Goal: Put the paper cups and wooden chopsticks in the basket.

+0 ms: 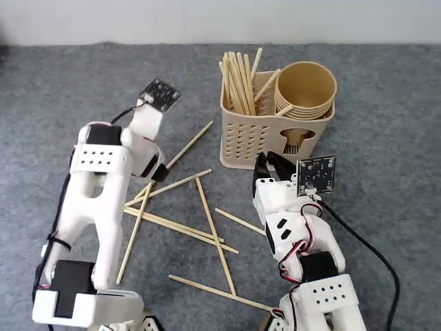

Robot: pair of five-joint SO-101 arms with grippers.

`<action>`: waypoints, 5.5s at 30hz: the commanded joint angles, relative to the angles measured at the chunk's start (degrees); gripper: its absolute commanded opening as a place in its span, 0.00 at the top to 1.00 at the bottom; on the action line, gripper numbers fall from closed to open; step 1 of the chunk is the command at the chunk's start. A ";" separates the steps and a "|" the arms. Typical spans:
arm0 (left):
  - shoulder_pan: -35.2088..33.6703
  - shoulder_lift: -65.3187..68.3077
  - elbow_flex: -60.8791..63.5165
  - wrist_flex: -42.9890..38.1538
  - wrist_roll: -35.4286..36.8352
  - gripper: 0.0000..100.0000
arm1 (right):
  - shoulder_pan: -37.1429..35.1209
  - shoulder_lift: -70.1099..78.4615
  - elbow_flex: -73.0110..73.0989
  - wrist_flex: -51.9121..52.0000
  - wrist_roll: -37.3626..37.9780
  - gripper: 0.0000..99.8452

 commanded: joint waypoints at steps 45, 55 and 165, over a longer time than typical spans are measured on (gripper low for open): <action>0.09 35.25 -25.45 4.13 -5.54 0.99 | 0.31 0.22 -0.62 -1.10 -0.09 0.95; -0.44 18.20 -27.82 13.54 -5.45 0.99 | 0.31 0.22 -0.62 -1.10 -0.09 0.95; -2.46 30.68 -34.51 8.53 1.14 0.79 | 0.48 0.22 -0.62 -1.19 -0.09 0.95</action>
